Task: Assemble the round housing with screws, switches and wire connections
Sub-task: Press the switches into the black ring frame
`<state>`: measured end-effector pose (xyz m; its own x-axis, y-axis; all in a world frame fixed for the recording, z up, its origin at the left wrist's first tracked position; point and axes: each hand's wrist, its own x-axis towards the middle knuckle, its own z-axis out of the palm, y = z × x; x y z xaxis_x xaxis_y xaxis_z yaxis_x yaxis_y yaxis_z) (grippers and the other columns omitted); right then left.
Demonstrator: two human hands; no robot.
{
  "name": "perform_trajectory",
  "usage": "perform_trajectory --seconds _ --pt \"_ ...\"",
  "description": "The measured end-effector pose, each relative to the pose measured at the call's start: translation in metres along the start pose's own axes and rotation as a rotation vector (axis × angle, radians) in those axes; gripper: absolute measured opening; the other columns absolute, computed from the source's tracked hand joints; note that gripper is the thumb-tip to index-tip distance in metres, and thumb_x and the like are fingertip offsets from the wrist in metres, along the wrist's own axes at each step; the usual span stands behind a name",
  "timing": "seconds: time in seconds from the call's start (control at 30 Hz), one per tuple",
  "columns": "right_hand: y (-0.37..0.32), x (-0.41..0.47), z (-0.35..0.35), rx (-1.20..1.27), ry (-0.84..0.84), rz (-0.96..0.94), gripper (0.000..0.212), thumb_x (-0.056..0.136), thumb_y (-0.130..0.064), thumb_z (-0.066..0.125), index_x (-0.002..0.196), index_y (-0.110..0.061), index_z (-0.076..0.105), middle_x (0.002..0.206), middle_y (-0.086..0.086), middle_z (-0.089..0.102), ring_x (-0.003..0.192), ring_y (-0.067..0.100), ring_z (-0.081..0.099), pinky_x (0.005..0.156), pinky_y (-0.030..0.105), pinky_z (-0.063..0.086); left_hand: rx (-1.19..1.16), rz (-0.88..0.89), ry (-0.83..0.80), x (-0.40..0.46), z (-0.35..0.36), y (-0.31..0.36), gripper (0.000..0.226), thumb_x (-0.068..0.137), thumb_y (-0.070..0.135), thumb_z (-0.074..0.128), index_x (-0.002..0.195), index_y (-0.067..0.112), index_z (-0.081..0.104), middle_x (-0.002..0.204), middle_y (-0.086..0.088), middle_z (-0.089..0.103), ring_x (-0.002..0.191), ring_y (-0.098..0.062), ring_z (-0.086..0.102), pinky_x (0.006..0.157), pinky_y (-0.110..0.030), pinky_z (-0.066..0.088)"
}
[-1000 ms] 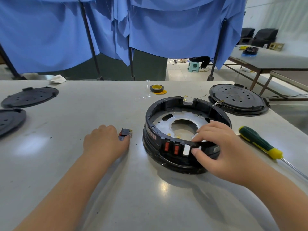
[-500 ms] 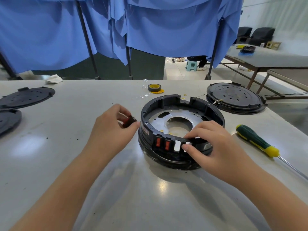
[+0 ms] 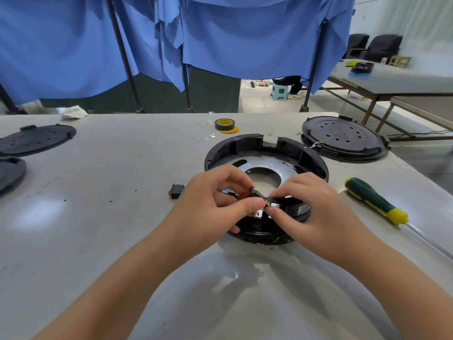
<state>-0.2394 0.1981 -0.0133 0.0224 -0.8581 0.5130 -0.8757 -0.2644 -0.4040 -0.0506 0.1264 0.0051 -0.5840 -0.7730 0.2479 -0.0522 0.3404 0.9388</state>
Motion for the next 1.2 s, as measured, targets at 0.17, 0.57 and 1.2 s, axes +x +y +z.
perform_trajectory --seconds 0.17,0.57,1.2 --pt "0.0 0.0 0.0 0.0 0.008 -0.003 0.009 0.082 -0.026 0.072 0.088 -0.02 0.07 0.083 -0.008 0.061 0.086 0.014 0.054 0.079 0.031 0.043 0.296 0.103 0.037 -0.001 0.0 0.0 0.02 0.073 0.022 0.082 0.082 0.03 0.067 0.069 0.022 0.063 0.048 0.004 0.048 0.048 -0.006 0.036" --pt "0.0 0.0 -0.001 0.008 -0.004 -0.01 0.009 0.082 -0.027 0.069 0.089 -0.021 0.07 0.082 -0.01 0.061 0.086 0.013 0.053 0.08 0.031 0.043 0.289 0.077 0.016 -0.006 0.007 -0.004 0.024 0.074 0.012 0.078 0.071 0.021 0.057 0.052 0.009 0.061 0.038 -0.002 0.05 0.044 -0.009 0.036" --pt "0.0 0.001 0.0 -0.004 -0.002 -0.015 0.008 0.081 -0.025 0.07 0.087 -0.02 0.07 0.08 -0.011 0.061 0.082 0.013 0.053 0.079 0.031 0.043 0.363 0.158 0.073 -0.007 0.014 -0.011 0.026 0.069 0.019 0.086 0.067 0.019 0.06 0.055 0.008 0.064 0.043 0.001 0.055 0.048 -0.006 0.038"
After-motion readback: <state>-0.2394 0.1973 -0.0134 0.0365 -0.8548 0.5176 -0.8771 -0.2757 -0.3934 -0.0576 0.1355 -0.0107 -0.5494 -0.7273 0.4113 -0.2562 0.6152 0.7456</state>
